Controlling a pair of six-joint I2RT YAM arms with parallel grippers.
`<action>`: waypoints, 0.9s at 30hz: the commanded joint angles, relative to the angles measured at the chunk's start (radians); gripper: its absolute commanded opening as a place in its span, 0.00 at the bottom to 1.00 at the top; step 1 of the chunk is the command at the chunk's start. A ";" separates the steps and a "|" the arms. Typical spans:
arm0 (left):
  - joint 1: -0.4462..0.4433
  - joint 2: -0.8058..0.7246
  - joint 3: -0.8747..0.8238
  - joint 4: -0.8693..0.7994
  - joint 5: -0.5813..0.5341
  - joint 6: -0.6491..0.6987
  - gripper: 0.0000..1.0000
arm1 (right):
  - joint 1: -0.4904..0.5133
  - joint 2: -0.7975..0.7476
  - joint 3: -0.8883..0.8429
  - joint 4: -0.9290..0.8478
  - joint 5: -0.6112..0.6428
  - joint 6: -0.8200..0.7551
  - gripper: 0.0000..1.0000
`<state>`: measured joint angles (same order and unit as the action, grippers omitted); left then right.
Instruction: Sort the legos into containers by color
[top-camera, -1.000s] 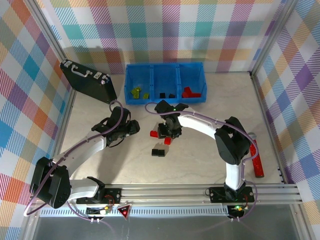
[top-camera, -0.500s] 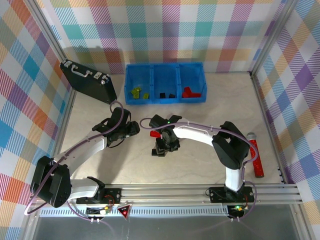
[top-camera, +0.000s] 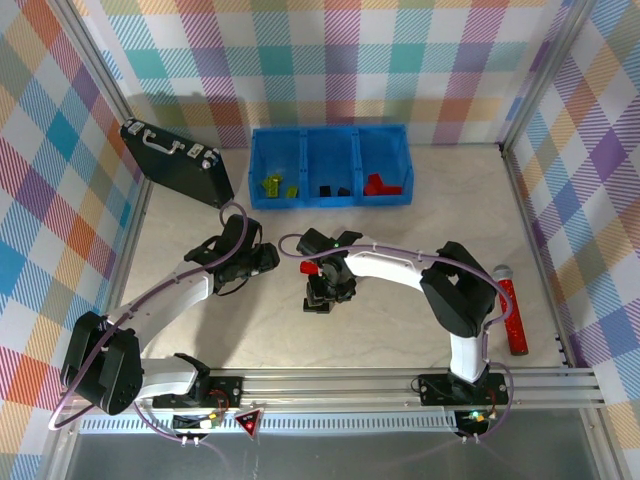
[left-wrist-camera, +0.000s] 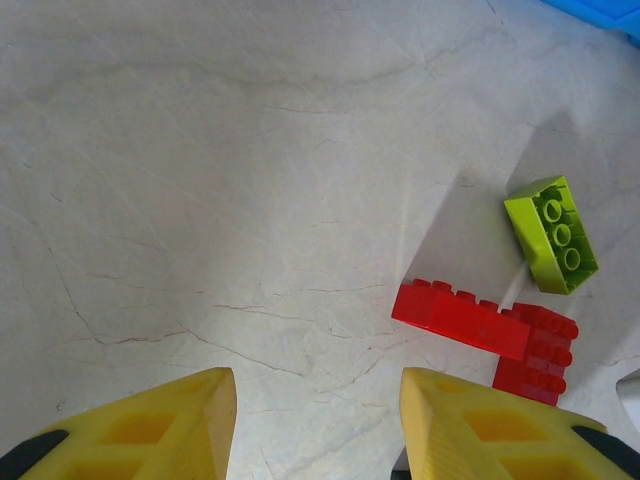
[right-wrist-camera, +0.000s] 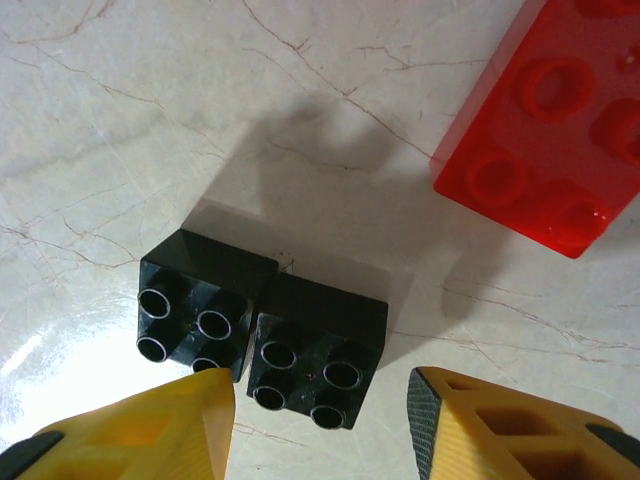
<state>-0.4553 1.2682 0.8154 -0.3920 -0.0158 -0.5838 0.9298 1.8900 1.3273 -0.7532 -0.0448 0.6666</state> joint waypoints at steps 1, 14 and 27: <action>0.012 0.005 0.027 -0.024 -0.002 0.001 0.47 | 0.004 0.014 -0.013 0.008 -0.019 0.012 0.50; 0.012 0.013 0.030 -0.019 0.011 -0.007 0.47 | 0.004 0.011 -0.042 -0.003 0.002 0.009 0.46; 0.012 0.011 0.031 -0.024 0.004 -0.011 0.47 | 0.004 -0.029 0.000 -0.112 0.085 0.005 0.45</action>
<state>-0.4553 1.2755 0.8219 -0.3920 -0.0151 -0.5842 0.9298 1.8874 1.3113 -0.8032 0.0162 0.6693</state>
